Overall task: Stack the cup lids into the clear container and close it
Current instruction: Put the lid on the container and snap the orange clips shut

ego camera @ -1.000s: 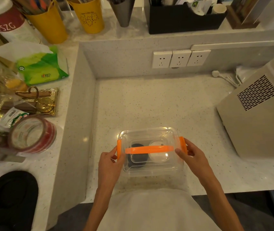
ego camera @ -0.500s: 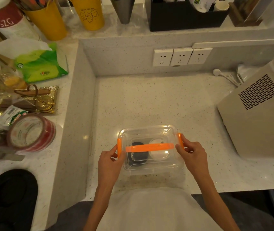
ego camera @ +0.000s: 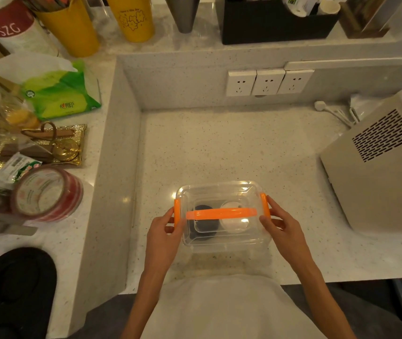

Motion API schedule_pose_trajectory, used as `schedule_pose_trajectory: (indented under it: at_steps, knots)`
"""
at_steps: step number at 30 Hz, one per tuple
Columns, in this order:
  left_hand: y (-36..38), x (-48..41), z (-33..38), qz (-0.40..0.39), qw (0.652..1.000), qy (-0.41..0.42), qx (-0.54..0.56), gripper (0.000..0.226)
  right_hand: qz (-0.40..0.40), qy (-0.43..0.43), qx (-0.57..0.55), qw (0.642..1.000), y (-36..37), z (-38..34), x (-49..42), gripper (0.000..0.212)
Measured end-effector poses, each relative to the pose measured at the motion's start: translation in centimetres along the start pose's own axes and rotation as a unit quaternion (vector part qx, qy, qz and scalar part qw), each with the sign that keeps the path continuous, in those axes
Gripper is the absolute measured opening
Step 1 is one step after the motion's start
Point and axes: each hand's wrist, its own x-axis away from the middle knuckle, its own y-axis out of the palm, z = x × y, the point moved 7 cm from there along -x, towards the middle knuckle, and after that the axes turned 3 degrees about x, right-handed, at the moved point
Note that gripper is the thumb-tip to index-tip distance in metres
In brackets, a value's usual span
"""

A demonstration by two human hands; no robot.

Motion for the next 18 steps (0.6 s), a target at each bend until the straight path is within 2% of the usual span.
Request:
schedule_pose_trajectory:
  at_steps: [4,6,7,9,11,14,16,18]
  knots:
    - [0.1,0.1,0.4,-0.009,1.000,-0.016,0.002,0.048,-0.009,0.001,-0.003,1.000,0.0,-0.2,-0.2,0.055]
    - [-0.3,1.0,1.2,0.013,1.000,0.000,-0.021,0.056,0.007,-0.004,0.044,0.999,-0.2,-0.3,0.1,0.055]
    - [-0.7,1.8,2.3,0.033,0.996,0.047,-0.063,0.056,0.031,-0.021,0.091,0.995,-0.6,-0.6,0.5,0.055]
    - [-0.8,3.5,4.5,0.045,0.969,0.177,-0.169,0.056,0.064,-0.097,0.196,0.974,-0.9,-2.0,1.9,0.054]
    - [0.4,4.9,5.4,-0.005,0.936,0.257,-0.239,0.060,0.037,-0.168,0.255,0.952,-0.2,-2.7,3.3,0.054]
    - [3.6,5.5,3.9,-0.123,0.892,0.221,-0.374,0.073,-0.009,-0.216,0.325,0.921,1.8,-2.5,4.6,0.060]
    - [4.5,5.3,3.2,-0.135,0.865,0.203,-0.438,0.073,0.005,-0.234,0.363,0.902,2.5,-2.8,4.5,0.066]
    - [4.8,4.6,3.4,-0.131,0.865,0.201,-0.441,0.072,0.025,-0.249,0.371,0.894,2.6,-3.3,3.6,0.069]
